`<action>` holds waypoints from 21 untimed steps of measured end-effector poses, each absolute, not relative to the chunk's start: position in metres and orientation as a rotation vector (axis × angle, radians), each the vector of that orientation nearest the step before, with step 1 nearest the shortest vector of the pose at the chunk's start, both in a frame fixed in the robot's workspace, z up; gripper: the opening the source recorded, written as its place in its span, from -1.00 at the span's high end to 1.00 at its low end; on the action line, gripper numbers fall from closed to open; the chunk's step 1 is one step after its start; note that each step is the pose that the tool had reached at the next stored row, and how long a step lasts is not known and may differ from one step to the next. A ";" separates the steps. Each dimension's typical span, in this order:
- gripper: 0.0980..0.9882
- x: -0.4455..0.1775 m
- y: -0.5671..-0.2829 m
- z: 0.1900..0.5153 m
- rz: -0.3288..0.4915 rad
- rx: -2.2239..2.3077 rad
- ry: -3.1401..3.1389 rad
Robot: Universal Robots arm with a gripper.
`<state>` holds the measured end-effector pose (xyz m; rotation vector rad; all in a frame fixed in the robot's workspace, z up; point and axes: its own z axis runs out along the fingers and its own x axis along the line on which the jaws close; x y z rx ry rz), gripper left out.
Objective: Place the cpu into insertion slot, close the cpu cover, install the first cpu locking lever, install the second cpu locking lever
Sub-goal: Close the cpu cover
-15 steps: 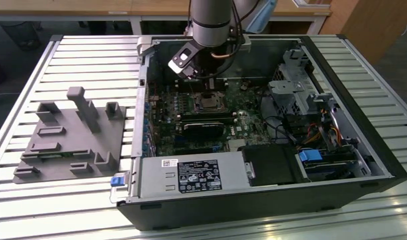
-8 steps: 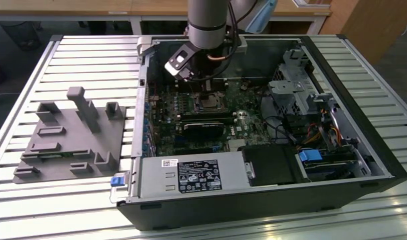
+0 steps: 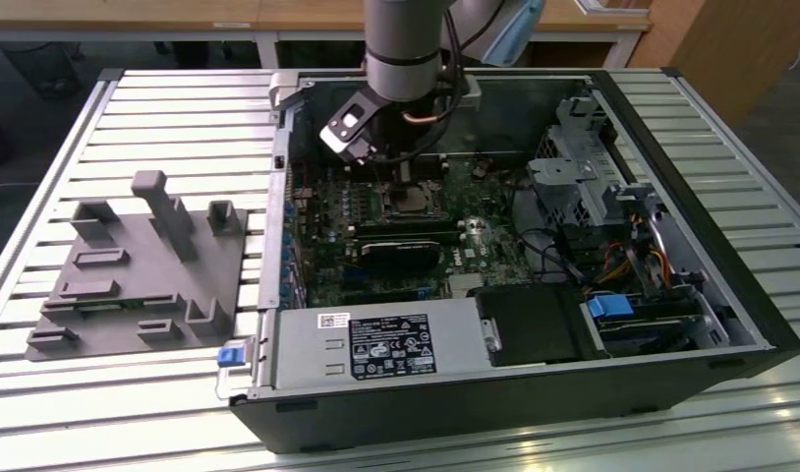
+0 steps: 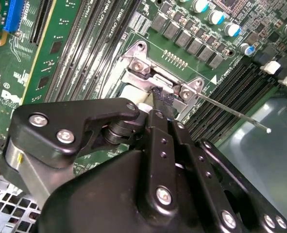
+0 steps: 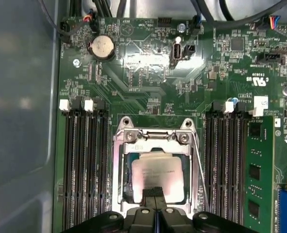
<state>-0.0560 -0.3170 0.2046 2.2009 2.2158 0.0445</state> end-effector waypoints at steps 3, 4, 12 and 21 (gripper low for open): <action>0.95 -0.056 -0.317 0.202 0.046 2.201 2.216; 0.95 -0.056 -0.317 0.202 0.046 2.201 2.216; 0.95 -0.050 -0.316 0.198 0.046 2.201 2.216; 0.95 -0.049 -0.314 0.203 0.054 2.198 2.213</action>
